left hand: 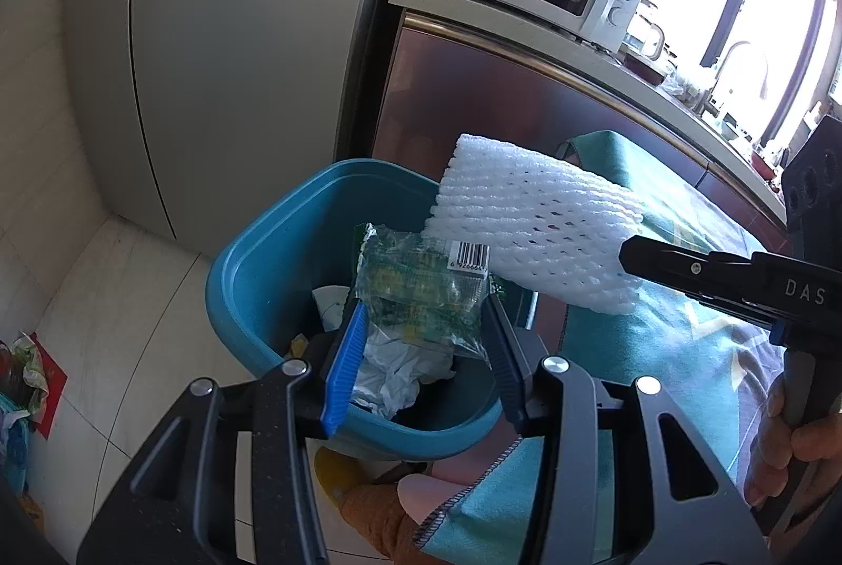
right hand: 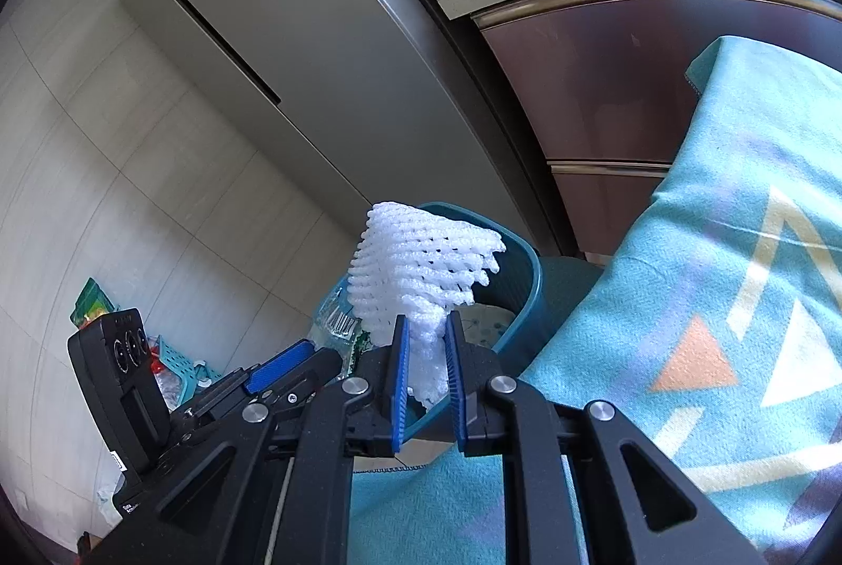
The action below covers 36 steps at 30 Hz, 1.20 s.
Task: Collect trash
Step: 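Carry the packet and foam net over the teal bin, then open both grippers to drop the packet and foam net into the bin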
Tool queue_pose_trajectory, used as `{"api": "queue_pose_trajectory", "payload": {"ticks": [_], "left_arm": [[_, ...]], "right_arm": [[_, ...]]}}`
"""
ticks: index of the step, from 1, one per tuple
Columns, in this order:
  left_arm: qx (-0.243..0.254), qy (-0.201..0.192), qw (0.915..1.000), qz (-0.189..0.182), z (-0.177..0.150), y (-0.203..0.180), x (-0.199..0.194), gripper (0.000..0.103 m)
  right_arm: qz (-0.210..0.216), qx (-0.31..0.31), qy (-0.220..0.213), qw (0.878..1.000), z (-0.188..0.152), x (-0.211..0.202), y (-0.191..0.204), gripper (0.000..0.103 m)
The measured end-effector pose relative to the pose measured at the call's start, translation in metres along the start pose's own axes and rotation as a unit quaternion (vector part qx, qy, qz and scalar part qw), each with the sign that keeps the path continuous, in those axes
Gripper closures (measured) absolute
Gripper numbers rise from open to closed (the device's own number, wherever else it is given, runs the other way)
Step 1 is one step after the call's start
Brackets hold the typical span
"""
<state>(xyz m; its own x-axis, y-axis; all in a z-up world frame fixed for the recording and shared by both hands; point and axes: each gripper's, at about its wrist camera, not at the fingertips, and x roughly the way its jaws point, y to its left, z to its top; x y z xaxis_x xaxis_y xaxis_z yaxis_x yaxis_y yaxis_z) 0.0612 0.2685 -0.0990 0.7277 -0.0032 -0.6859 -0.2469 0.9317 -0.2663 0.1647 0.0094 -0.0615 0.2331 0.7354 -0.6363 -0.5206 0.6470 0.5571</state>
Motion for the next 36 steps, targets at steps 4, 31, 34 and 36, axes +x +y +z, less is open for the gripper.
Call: {"api": "queue_pose_trajectory", "payload": {"ticks": [4, 31, 34, 36], "left_arm": [[-0.006, 0.008, 1.0000, 0.003, 0.000, 0.003, 0.008, 0.058], [-0.033, 0.046, 0.9983, 0.016, -0.002, 0.014, 0.051, 0.053], [-0.032, 0.045, 0.9984, 0.013, -0.003, 0.012, 0.050, 0.052], [-0.027, 0.041, 0.9987, 0.010, -0.005, 0.010, 0.047, 0.051]], "right_arm": [[-0.003, -0.002, 0.006, 1.000, 0.000, 0.006, 0.003, 0.090], [-0.019, -0.021, 0.041, 0.999, 0.006, 0.041, 0.016, 0.071], [-0.017, -0.020, 0.041, 0.999, 0.004, 0.040, 0.014, 0.070], [-0.015, -0.019, 0.039, 0.999, 0.002, 0.038, 0.012, 0.070]]}}
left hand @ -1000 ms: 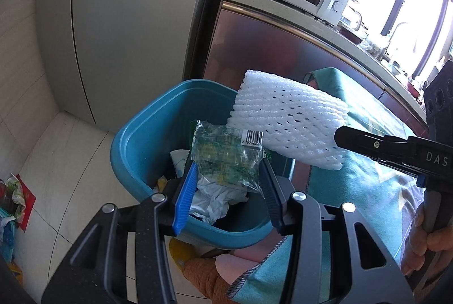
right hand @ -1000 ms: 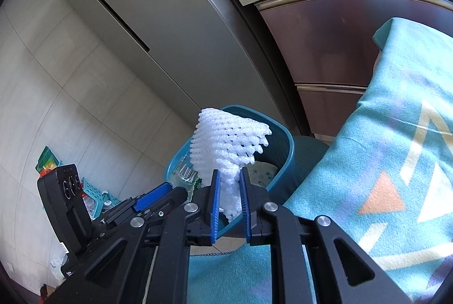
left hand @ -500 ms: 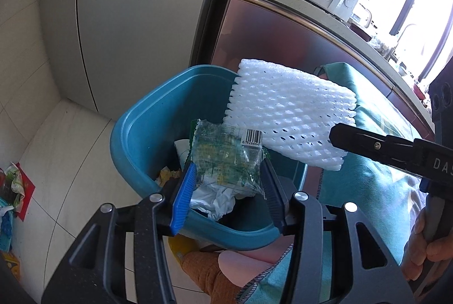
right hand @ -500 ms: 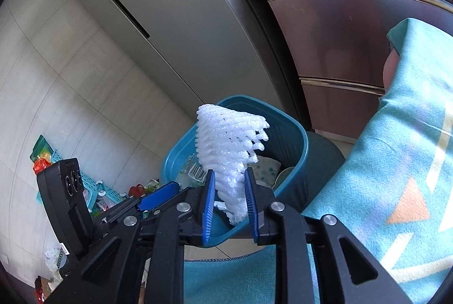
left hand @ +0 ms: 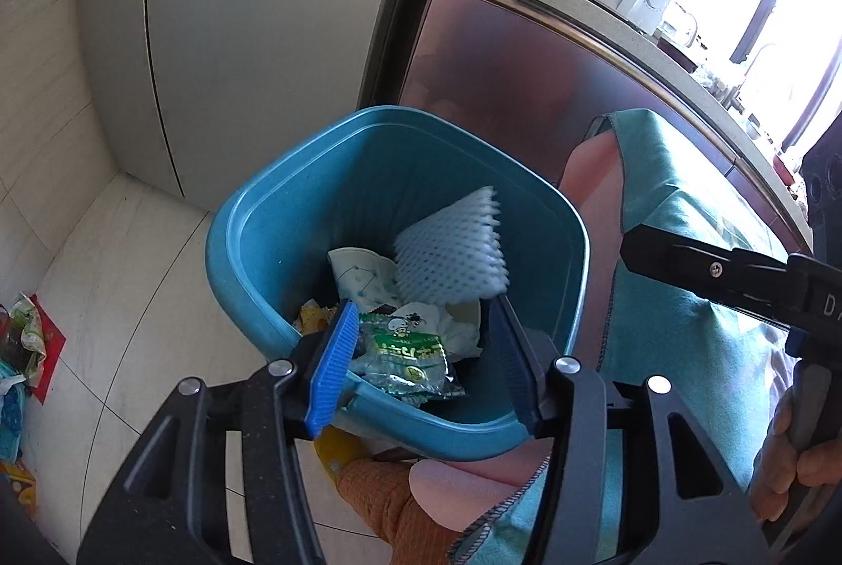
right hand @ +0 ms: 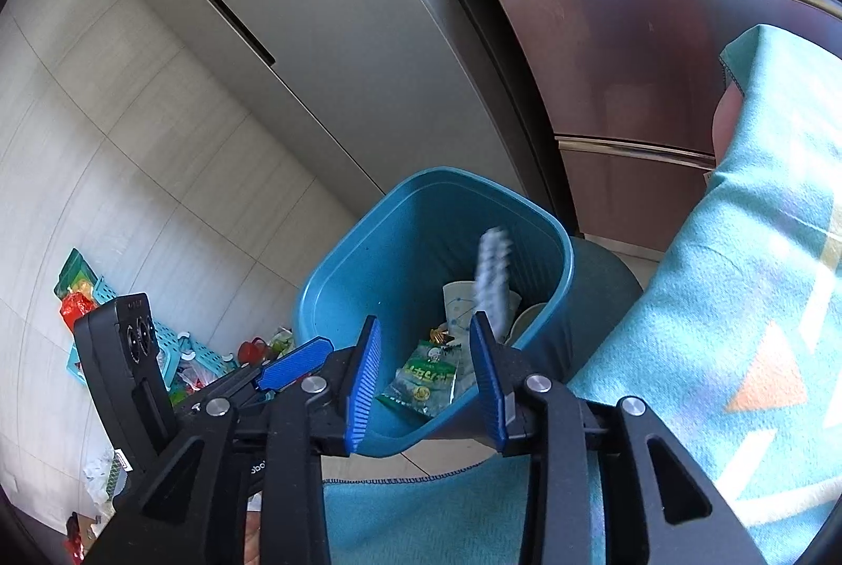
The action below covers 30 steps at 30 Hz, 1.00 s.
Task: Collect trash
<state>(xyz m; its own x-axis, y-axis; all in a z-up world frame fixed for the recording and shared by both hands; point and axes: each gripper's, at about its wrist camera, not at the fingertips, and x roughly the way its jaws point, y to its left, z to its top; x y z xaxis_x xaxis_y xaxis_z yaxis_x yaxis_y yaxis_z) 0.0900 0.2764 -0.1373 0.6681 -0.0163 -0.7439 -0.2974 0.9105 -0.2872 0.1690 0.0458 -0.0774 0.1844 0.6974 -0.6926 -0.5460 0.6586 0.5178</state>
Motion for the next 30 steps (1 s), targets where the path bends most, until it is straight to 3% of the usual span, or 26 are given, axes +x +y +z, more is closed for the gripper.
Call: {"api": "queue_pose_trajectory", "payload": {"ticks": [5, 9, 14, 15, 16, 21, 25, 30], "left_arm": [[0.013, -0.021, 0.9996, -0.009, -0.005, -0.005, -0.016, 0.043], [0.026, -0.043, 0.9986, -0.017, -0.007, -0.014, -0.035, 0.033], [0.048, -0.078, 0.9953, -0.031, -0.011, -0.029, -0.064, 0.017], [0.051, -0.084, 0.9946, -0.032, -0.013, -0.033, -0.069, 0.008], [0.054, -0.092, 0.9938, -0.032, -0.014, -0.037, -0.074, 0.006], [0.072, -0.109, 0.9907, -0.039, -0.021, -0.059, -0.093, 0.006], [0.078, -0.131, 0.9872, -0.047, -0.030, -0.078, -0.110, 0.006], [0.109, -0.166, 0.9788, -0.050, -0.044, -0.111, -0.128, 0.006]], "right_arm": [[0.002, 0.003, -0.011, 1.000, -0.006, -0.013, -0.006, 0.063], [-0.004, -0.009, -0.029, 1.000, -0.014, -0.033, -0.006, 0.050], [-0.020, -0.026, -0.062, 0.998, -0.027, -0.064, -0.006, 0.039], [-0.024, -0.031, -0.071, 0.997, -0.031, -0.071, -0.006, 0.035], [-0.029, -0.034, -0.078, 0.996, -0.035, -0.078, -0.007, 0.031], [-0.068, -0.051, -0.119, 0.989, -0.057, -0.114, -0.010, 0.018], [-0.115, -0.066, -0.173, 0.976, -0.081, -0.148, -0.010, 0.007], [-0.177, -0.064, -0.236, 0.953, -0.113, -0.186, -0.015, 0.007]]}}
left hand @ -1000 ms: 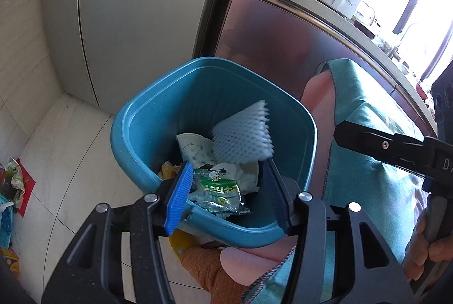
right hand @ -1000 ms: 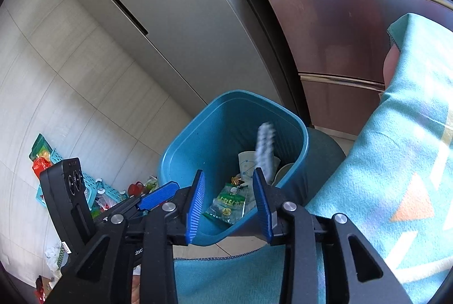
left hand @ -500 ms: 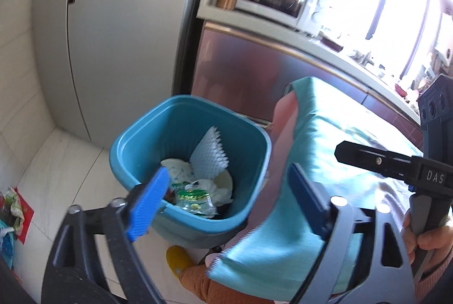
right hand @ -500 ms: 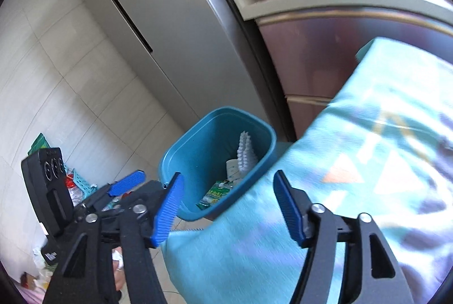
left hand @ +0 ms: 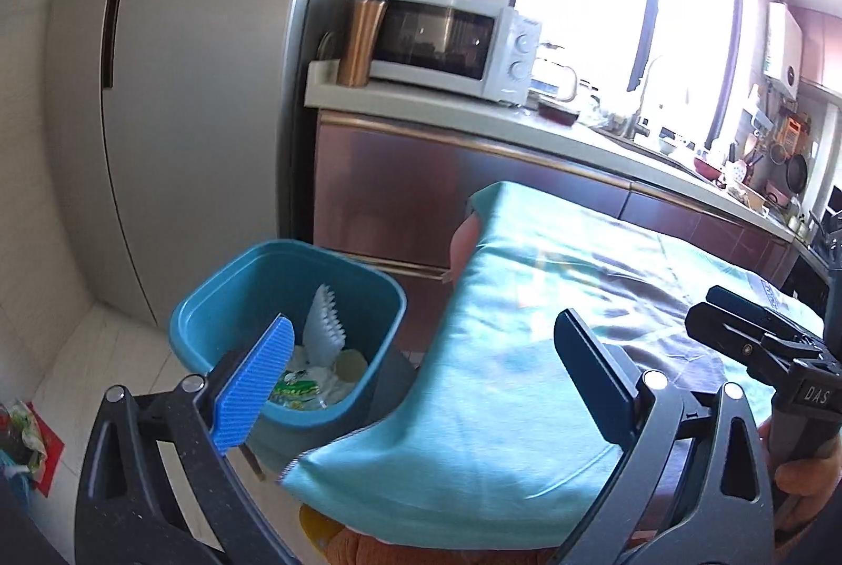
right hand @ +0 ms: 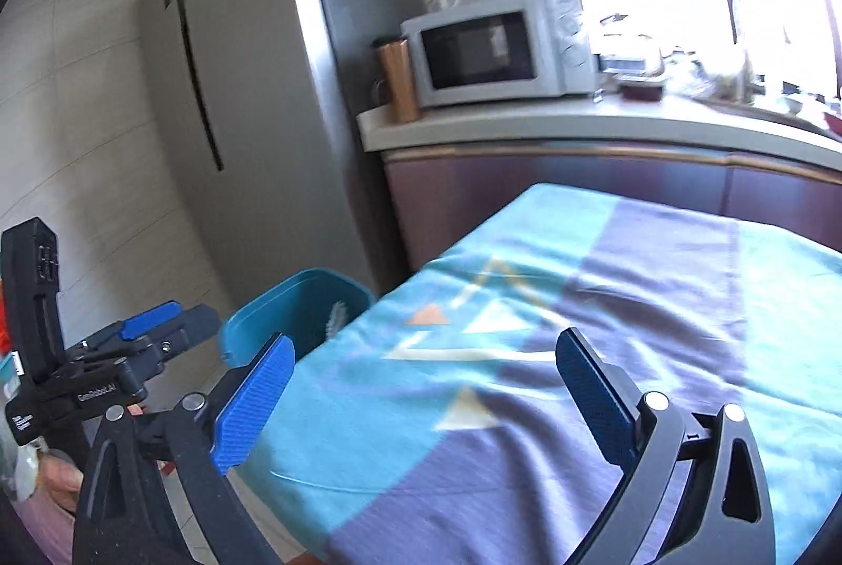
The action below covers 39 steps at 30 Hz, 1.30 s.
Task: Collect trash
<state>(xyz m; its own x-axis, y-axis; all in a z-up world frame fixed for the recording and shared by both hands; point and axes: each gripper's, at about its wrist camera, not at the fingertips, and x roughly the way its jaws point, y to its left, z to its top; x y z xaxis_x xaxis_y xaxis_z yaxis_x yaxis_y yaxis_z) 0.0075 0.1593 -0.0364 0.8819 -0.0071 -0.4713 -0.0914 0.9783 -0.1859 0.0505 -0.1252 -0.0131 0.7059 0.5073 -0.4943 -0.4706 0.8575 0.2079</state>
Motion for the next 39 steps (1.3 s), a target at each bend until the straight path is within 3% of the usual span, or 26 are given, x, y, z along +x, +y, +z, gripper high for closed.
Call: {"api": "queue_pose_trajectory", "payload": {"ticks": [6, 17, 39], "left_arm": [[0.030, -0.039, 0.9985, -0.022, -0.001, -0.046, -0.019, 0.006], [0.068, -0.075, 0.9937, -0.050, -0.009, -0.104, -0.039, 0.006], [0.094, -0.102, 0.9891, -0.047, -0.016, -0.127, -0.050, 0.006]], "right_arm": [[-0.063, 0.013, -0.064, 0.996, -0.014, -0.049, -0.025, 0.007], [-0.142, 0.015, -0.128, 0.981, -0.030, -0.109, -0.043, 0.007], [-0.170, 0.021, -0.147, 0.974, -0.039, -0.135, -0.052, 0.007]]}}
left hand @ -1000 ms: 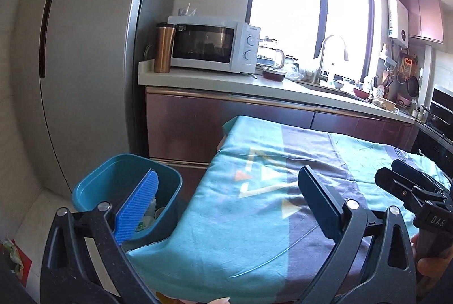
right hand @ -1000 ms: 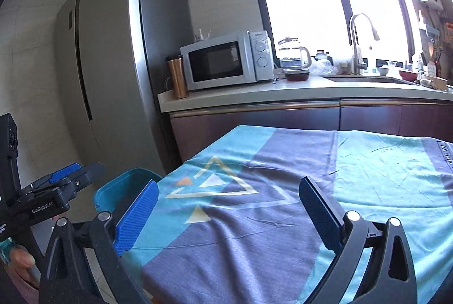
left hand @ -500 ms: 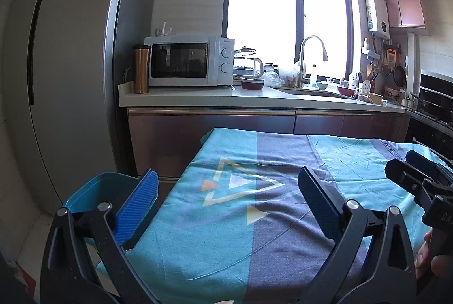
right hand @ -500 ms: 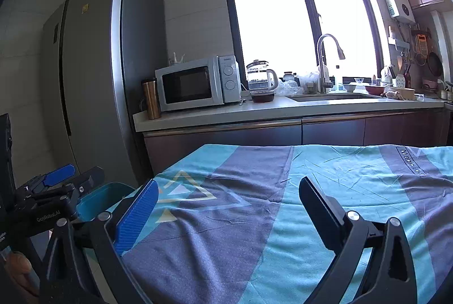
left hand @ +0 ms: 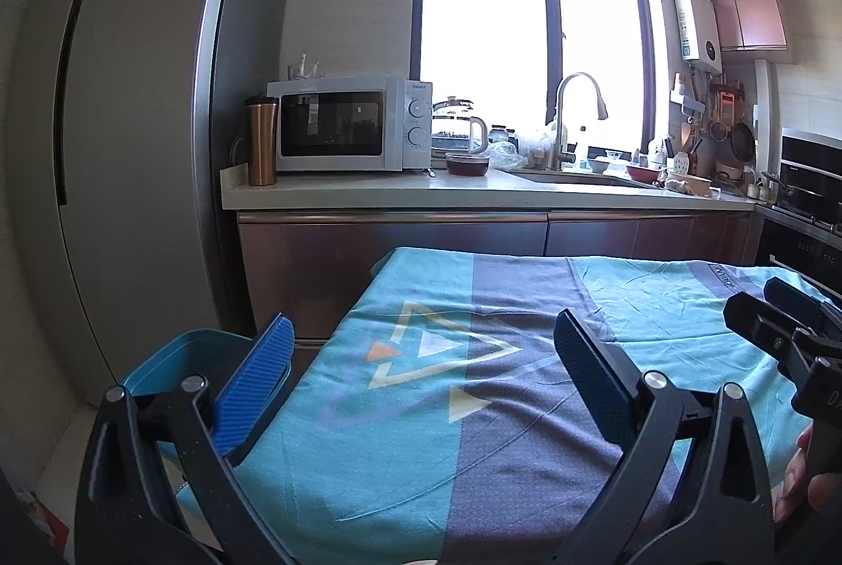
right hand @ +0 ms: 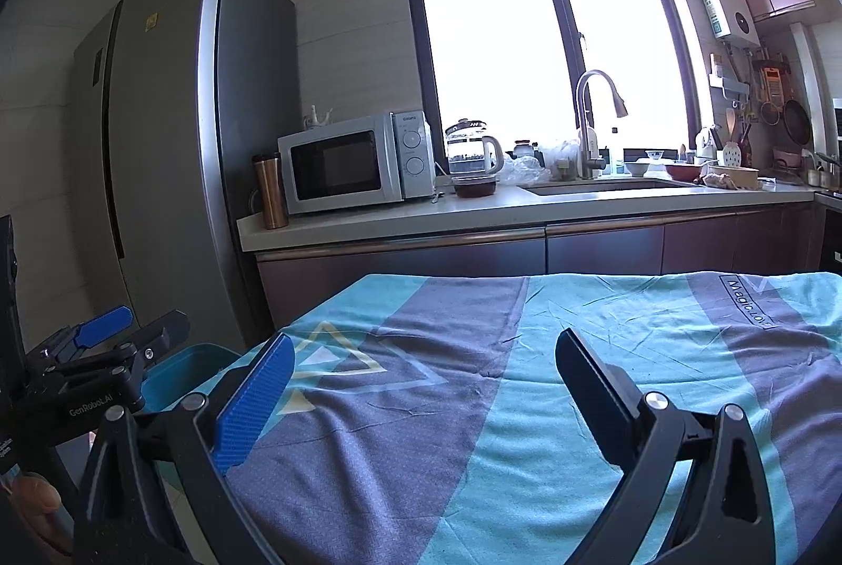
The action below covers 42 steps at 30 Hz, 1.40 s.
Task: Collect trash
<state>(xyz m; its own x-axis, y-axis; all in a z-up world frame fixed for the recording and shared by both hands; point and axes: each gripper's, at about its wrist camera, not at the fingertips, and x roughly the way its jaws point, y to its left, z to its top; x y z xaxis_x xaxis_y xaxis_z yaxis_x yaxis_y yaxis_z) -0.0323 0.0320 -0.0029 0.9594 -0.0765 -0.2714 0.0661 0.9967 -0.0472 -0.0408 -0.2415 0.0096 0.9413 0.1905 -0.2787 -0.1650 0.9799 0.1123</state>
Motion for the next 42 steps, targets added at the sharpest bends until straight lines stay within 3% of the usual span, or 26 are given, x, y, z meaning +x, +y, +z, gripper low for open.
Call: {"api": "queue_pose_trajectory", "payload": {"ticks": [42], "left_arm": [[0.002, -0.006, 1.0000, 0.007, 0.000, -0.010, 0.005, 0.006]], "right_arm": [[-0.013, 0.000, -0.008, 1.000, 0.003, -0.006, -0.010, 0.007]]}}
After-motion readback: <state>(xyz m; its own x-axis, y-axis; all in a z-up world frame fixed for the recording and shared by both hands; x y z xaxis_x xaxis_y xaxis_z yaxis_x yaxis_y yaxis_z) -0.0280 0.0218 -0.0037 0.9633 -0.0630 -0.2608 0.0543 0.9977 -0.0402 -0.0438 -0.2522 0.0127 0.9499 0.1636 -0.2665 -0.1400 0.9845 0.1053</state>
